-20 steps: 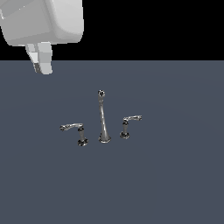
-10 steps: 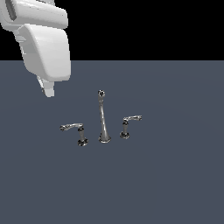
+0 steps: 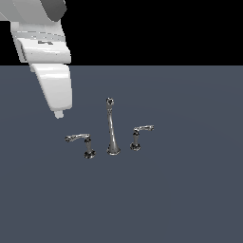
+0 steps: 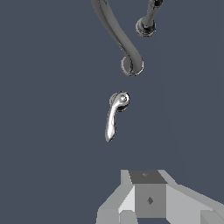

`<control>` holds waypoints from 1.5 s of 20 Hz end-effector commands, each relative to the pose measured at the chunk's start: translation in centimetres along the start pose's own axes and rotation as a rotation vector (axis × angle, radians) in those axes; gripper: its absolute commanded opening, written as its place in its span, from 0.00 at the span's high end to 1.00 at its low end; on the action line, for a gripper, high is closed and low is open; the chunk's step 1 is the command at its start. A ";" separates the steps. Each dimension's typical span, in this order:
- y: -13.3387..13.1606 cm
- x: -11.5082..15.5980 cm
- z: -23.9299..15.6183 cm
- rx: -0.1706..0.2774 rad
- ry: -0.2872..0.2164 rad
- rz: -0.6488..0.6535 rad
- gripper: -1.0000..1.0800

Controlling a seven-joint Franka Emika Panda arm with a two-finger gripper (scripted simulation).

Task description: Turn on the faucet by rotating a designated handle.

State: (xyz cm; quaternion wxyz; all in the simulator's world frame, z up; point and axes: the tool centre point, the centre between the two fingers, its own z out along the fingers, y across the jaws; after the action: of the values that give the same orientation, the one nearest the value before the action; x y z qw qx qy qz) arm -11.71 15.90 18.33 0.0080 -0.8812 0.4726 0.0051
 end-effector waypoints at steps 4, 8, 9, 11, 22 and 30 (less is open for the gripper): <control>-1.5 0.6 2.2 0.000 0.003 0.078 1.00; -2.6 1.2 3.9 -0.001 0.007 0.136 1.00; -2.9 1.4 4.3 -0.002 0.007 0.151 1.00; -3.4 1.8 5.2 -0.003 0.010 0.181 1.00; -5.6 3.6 8.9 -0.006 0.018 0.315 1.00; -6.2 4.1 9.8 -0.007 0.019 0.350 1.00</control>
State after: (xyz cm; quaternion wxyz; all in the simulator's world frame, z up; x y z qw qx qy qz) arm -4.37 16.06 8.59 -0.0006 -0.7868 0.6173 -0.0001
